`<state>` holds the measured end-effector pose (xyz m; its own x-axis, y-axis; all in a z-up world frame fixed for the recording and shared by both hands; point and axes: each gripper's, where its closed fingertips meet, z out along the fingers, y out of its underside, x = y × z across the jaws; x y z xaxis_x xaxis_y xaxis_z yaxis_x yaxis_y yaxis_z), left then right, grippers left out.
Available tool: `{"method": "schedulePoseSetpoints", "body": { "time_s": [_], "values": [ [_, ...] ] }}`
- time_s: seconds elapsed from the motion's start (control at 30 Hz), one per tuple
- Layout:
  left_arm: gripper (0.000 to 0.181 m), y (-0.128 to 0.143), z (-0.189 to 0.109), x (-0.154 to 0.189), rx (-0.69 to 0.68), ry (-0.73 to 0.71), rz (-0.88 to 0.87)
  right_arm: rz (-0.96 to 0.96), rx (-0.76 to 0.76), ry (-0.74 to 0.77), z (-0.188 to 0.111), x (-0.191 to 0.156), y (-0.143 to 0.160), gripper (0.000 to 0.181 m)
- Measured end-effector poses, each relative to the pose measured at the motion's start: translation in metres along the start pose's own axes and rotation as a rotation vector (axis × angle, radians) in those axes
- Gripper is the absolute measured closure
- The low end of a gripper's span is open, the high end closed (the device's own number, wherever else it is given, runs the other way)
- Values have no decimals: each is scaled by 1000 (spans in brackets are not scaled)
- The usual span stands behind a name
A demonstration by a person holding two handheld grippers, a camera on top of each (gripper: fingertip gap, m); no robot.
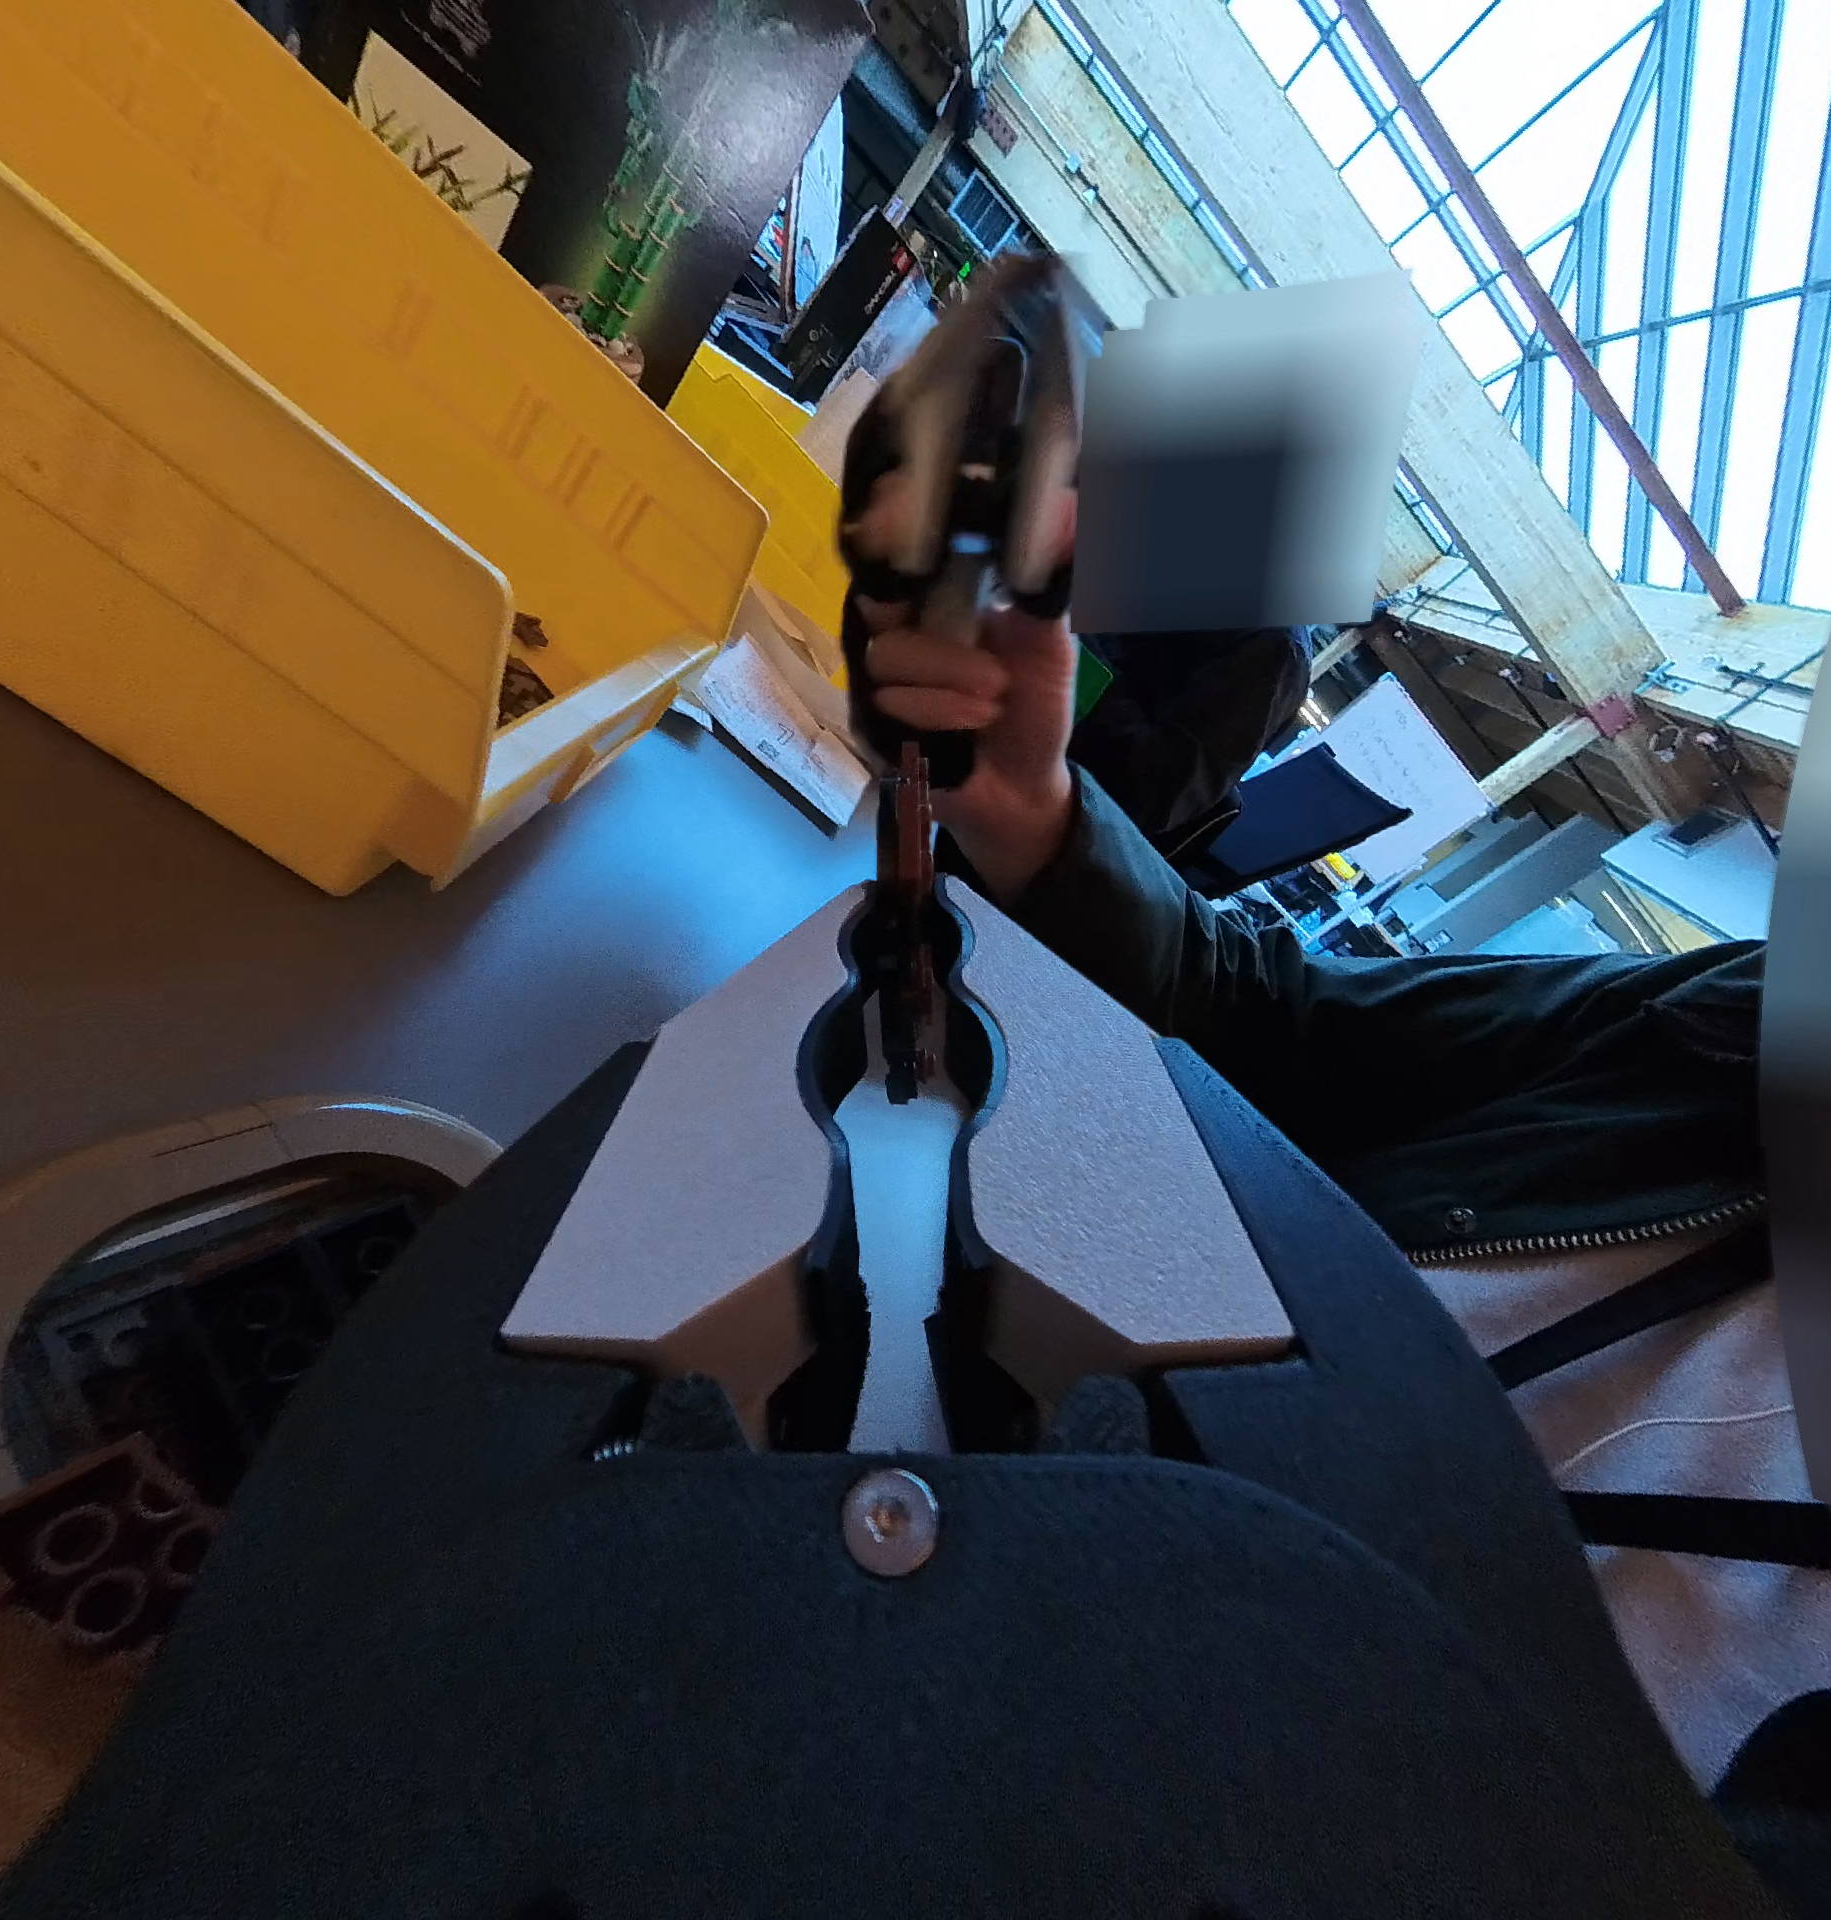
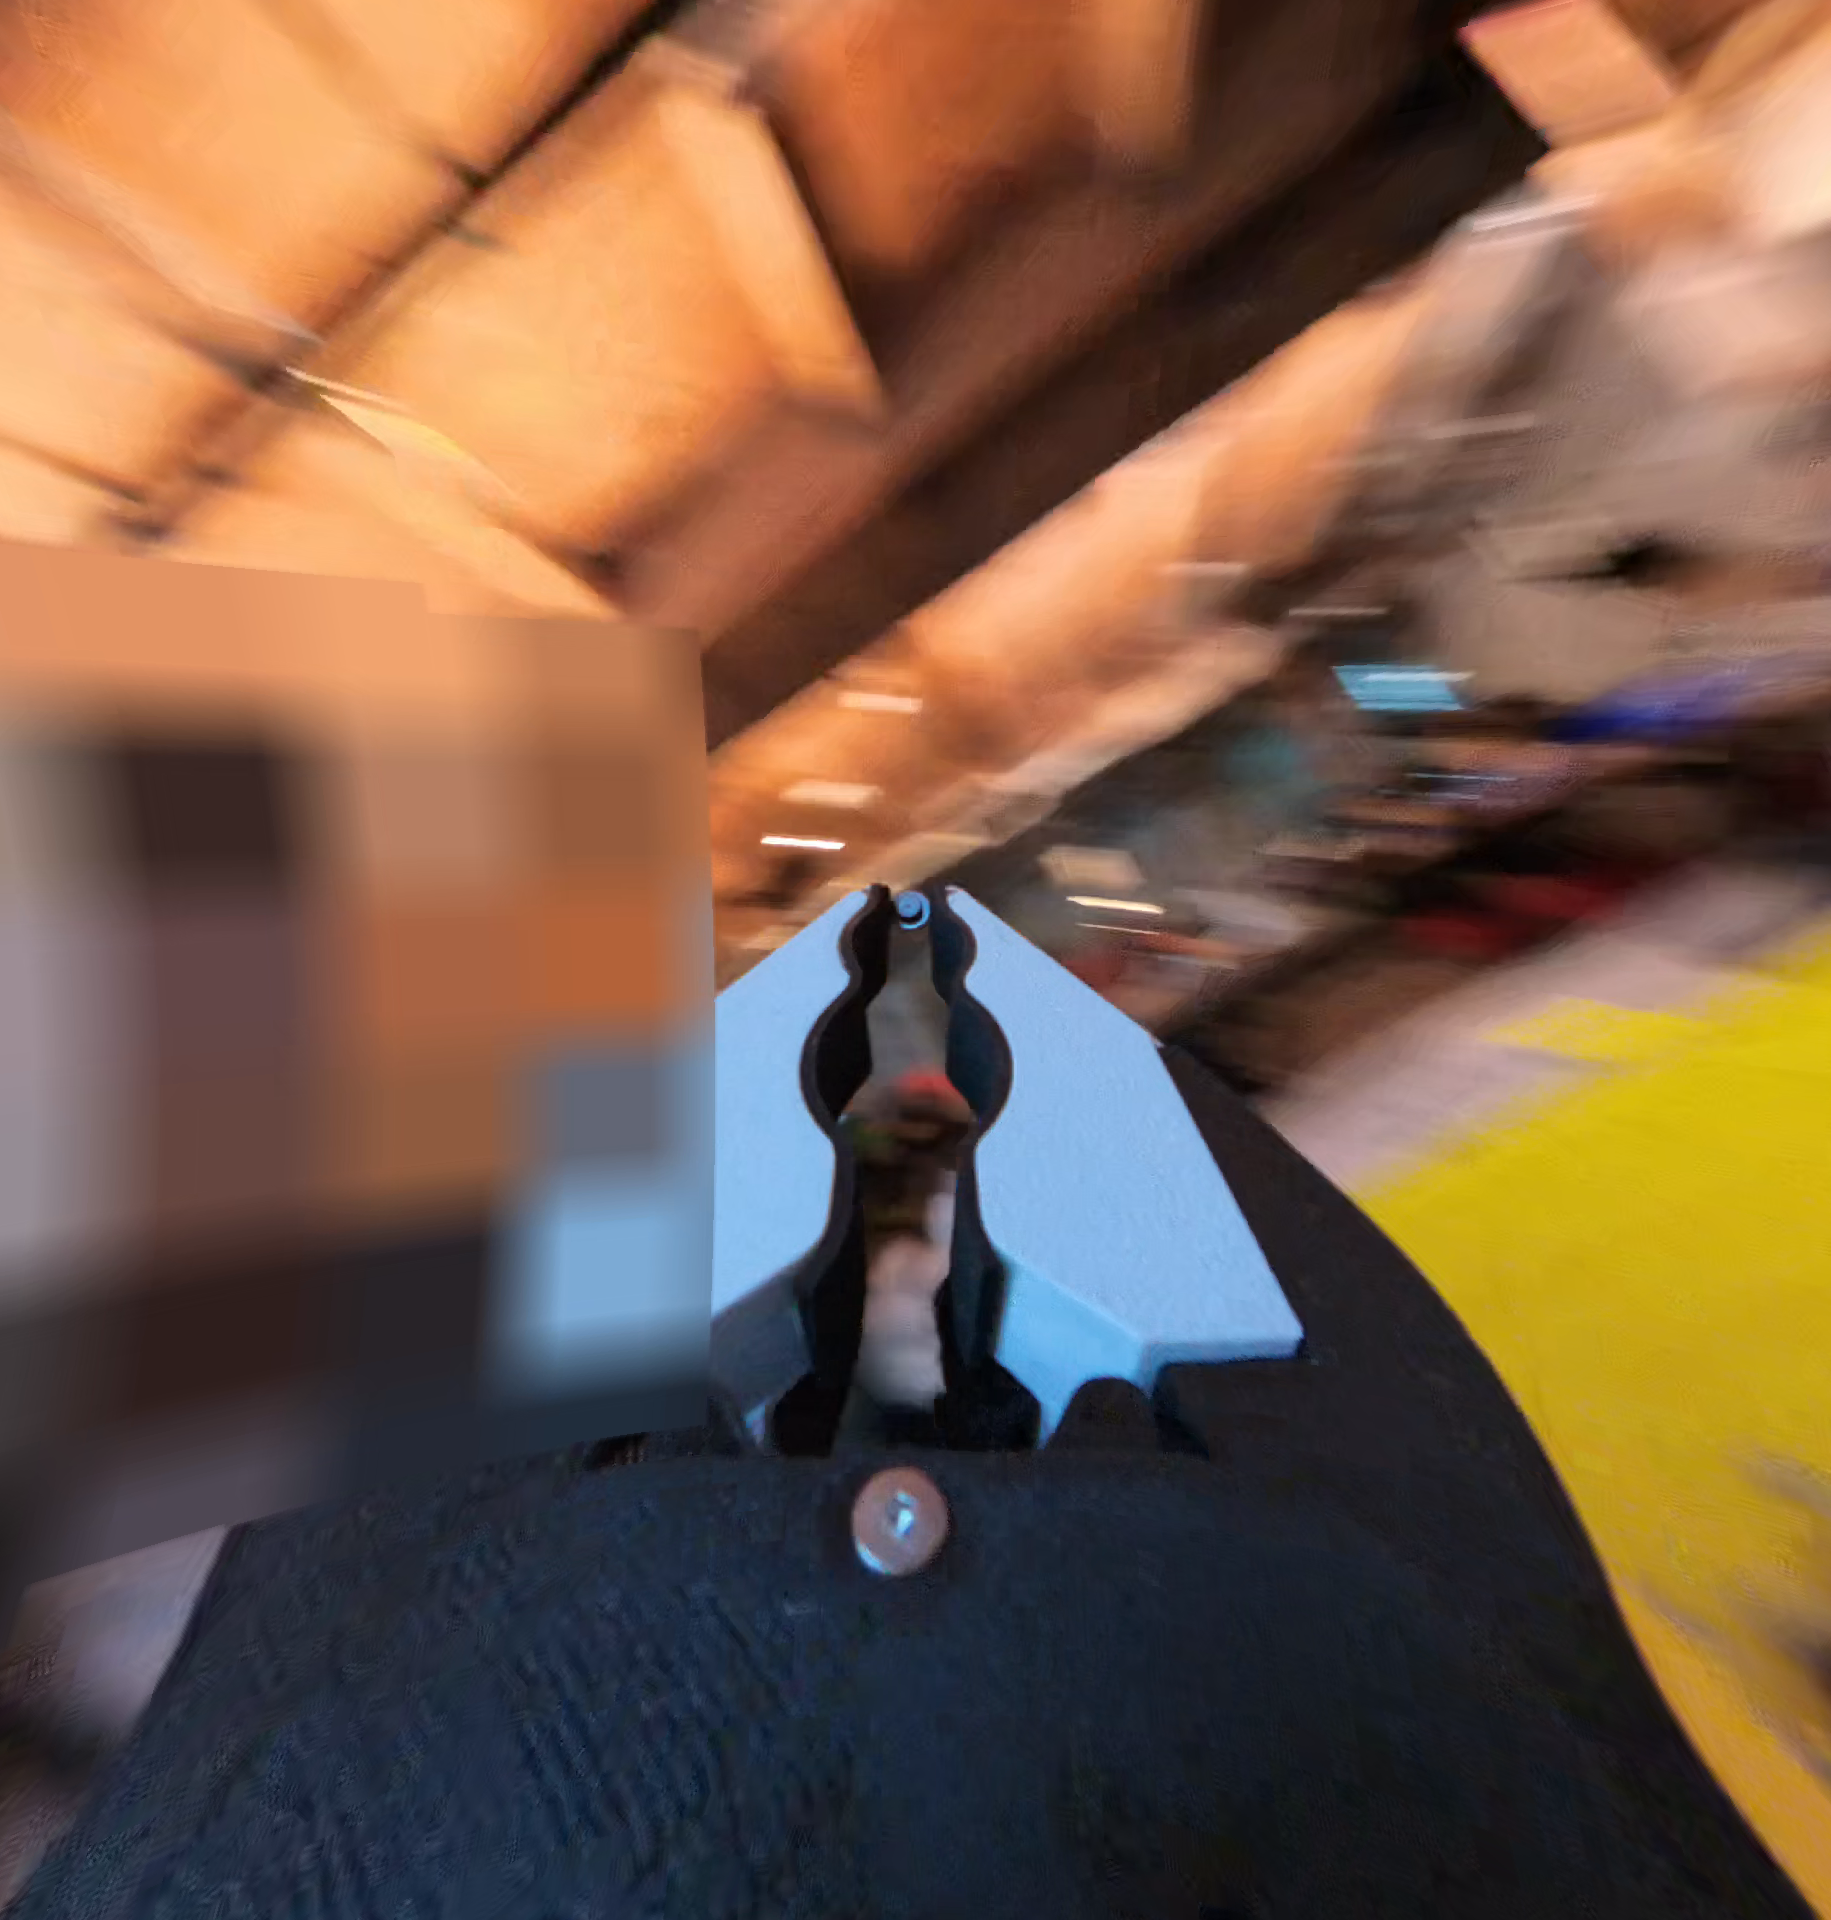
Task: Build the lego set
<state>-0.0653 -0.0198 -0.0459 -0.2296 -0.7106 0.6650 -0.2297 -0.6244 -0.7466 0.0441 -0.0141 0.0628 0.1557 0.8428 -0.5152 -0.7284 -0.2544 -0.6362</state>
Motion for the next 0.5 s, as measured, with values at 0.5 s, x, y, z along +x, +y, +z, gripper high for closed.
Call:
{"method": "schedulePoseSetpoints", "body": {
  "time_s": [0.5],
  "values": [
    [175,-7,-7,-9,45,-45,-15,-543,-319,681,-38,84,9,161]
  ]
}}
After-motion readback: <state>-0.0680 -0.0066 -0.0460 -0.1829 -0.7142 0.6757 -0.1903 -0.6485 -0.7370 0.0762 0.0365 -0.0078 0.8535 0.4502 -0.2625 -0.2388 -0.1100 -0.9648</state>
